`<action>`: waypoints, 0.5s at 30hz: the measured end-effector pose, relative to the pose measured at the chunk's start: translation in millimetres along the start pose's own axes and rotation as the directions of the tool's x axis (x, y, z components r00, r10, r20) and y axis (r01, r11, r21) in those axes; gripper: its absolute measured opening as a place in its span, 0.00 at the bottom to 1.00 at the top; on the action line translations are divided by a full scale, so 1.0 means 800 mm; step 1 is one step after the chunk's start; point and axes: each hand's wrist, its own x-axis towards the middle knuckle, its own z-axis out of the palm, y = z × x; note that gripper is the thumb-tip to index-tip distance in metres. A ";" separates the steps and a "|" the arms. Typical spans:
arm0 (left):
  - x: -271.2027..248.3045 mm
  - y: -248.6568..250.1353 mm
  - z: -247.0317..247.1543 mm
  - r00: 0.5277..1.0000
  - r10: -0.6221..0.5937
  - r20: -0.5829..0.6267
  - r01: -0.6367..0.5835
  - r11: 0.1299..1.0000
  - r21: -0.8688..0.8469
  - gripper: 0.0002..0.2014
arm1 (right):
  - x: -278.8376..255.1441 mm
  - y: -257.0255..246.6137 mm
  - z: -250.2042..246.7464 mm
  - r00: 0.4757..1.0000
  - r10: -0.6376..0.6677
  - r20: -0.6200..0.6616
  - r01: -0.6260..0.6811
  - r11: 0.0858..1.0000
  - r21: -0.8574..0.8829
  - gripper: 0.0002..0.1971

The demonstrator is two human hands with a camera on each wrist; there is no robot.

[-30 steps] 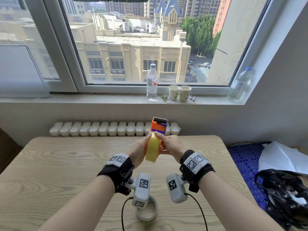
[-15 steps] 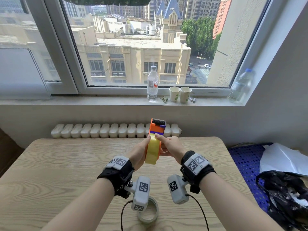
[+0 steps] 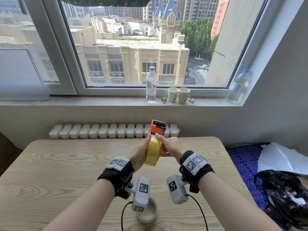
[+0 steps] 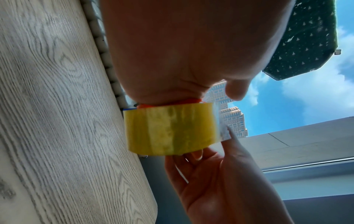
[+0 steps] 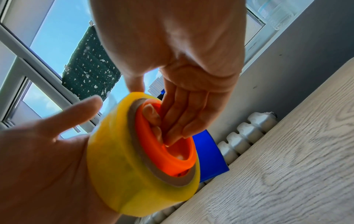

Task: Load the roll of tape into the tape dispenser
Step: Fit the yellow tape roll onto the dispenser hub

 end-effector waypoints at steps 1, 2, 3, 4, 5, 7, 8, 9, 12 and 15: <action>-0.001 0.000 0.002 1.000 0.009 0.021 -0.009 1.000 0.008 0.24 | 0.002 0.001 0.000 0.999 0.004 -0.035 -0.004 1.000 -0.008 0.23; -0.002 0.000 0.002 0.999 0.023 0.041 -0.024 1.000 0.019 0.23 | 0.004 0.001 0.001 0.998 0.006 -0.062 -0.007 1.000 -0.014 0.24; -0.003 0.001 0.002 0.998 0.038 0.058 -0.039 0.999 0.023 0.24 | 0.005 0.001 0.001 0.997 0.010 -0.078 -0.011 1.000 -0.015 0.24; -0.004 0.001 0.001 0.996 0.046 0.073 -0.048 0.998 0.029 0.25 | 0.004 0.000 0.001 0.997 0.016 -0.079 -0.017 1.000 -0.009 0.25; -0.004 0.001 0.000 0.996 0.048 0.080 -0.051 0.998 0.040 0.26 | 0.002 -0.001 0.000 0.998 0.021 -0.065 -0.021 1.000 0.001 0.26; -0.006 0.002 -0.002 0.997 0.045 0.070 -0.049 0.997 0.067 0.27 | -0.002 -0.002 -0.002 1.000 0.022 -0.006 -0.021 1.000 0.012 0.27; -0.007 0.003 -0.003 0.997 0.043 0.061 -0.048 0.996 0.077 0.28 | -0.005 -0.003 -0.003 1.000 0.018 0.024 -0.018 1.000 0.009 0.26; -0.008 0.004 -0.003 0.998 0.043 0.055 -0.047 0.995 0.083 0.29 | -0.006 -0.003 -0.004 0.999 0.014 0.047 -0.014 1.000 0.005 0.24; -0.011 0.004 -0.004 0.998 0.043 0.054 -0.048 0.995 0.092 0.29 | -0.006 -0.004 -0.003 0.999 0.002 0.039 -0.001 1.000 -0.012 0.20; -0.012 0.001 -0.006 0.997 0.032 0.067 -0.040 0.991 0.124 0.30 | -0.004 -0.002 -0.002 1.000 0.007 -0.025 -0.009 0.998 -0.064 0.24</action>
